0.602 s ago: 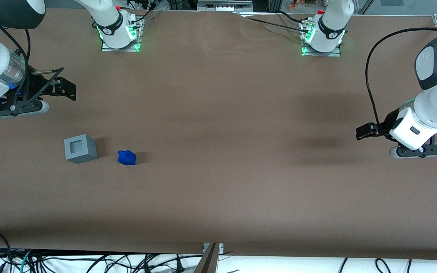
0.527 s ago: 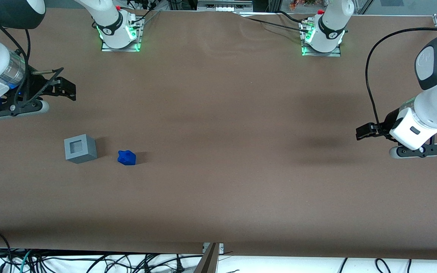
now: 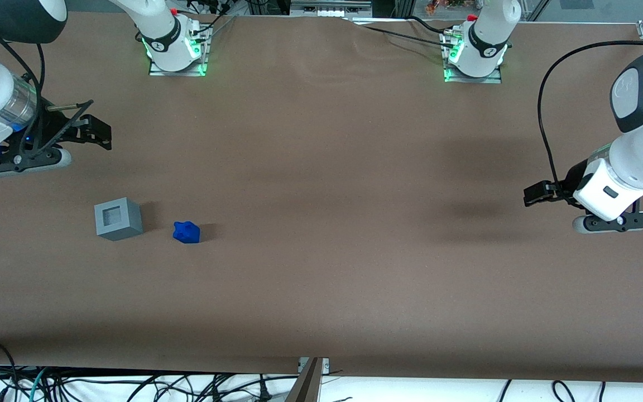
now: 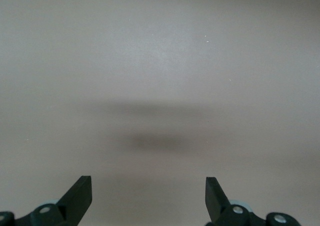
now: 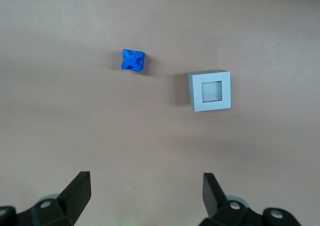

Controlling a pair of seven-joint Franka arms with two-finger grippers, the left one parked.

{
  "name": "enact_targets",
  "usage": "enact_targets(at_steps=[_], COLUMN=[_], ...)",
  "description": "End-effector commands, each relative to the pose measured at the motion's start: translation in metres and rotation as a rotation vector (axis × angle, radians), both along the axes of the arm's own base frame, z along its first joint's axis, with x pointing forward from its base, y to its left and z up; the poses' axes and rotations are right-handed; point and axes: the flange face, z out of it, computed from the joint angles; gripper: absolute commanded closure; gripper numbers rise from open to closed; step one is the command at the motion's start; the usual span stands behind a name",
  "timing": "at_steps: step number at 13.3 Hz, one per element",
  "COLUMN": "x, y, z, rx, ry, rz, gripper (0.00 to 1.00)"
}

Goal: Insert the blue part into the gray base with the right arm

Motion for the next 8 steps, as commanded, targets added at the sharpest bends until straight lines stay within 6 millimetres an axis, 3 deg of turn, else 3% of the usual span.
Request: enact_targets(at_steps=[1, 8], x=[0.0037, 0.0034], y=[-0.0034, -0.0025], z=[0.0063, 0.0036], rx=[0.000, -0.001], ry=[-0.011, -0.007], rz=[0.010, 0.007], gripper=[0.01, 0.01])
